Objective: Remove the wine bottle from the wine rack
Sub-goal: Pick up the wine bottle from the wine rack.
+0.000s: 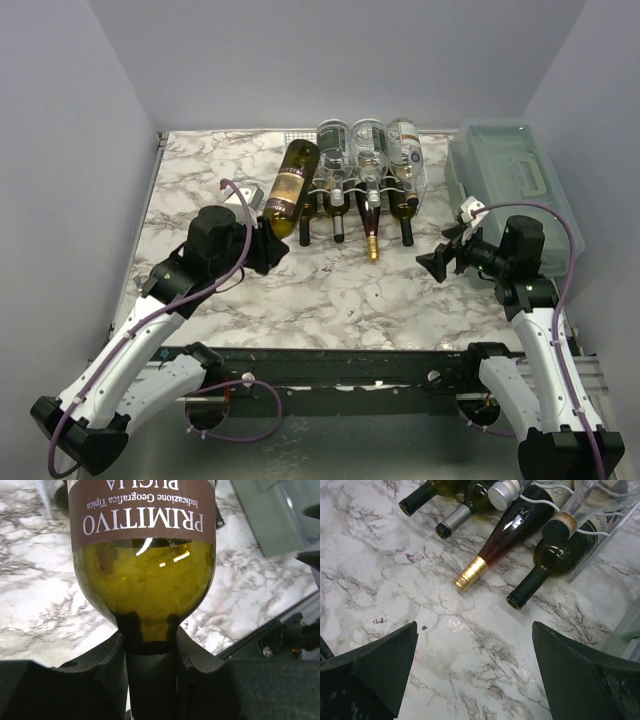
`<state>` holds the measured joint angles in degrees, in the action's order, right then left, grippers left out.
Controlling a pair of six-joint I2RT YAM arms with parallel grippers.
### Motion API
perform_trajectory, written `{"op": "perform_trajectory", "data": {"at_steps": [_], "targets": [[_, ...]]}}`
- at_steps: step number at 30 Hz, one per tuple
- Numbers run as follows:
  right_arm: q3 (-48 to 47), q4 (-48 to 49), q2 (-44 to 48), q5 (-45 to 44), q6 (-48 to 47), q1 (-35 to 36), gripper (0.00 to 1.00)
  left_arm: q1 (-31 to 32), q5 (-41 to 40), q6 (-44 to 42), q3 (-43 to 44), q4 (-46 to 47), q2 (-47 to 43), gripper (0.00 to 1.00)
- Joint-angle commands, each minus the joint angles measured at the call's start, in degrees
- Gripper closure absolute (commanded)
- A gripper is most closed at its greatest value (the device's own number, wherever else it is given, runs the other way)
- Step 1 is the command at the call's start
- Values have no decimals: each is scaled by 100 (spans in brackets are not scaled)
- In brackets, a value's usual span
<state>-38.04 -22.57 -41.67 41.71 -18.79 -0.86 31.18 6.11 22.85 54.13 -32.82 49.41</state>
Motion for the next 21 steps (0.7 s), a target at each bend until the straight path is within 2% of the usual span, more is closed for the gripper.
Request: {"op": "perform_trajectory", "data": {"at_steps": [1,5,9,14,21], "targets": [[-39,-193,-72,246,-242,-28,0,240,761,169,-96,620,-637,100],[-194,-570,-163,254,-669,-28,0,567,871,269,-230,611,-865,100],[-399,-953,-192,656,-1064,-28,0,997,852,379,-262,619,-843,100],[-988,-1862,-290,1261,-1815,-28,0,1423,921,606,-325,774,-662,100],[-1813,-3264,-315,1555,-2809,-28,0,1711,1198,917,-654,1147,-537,100]]}}
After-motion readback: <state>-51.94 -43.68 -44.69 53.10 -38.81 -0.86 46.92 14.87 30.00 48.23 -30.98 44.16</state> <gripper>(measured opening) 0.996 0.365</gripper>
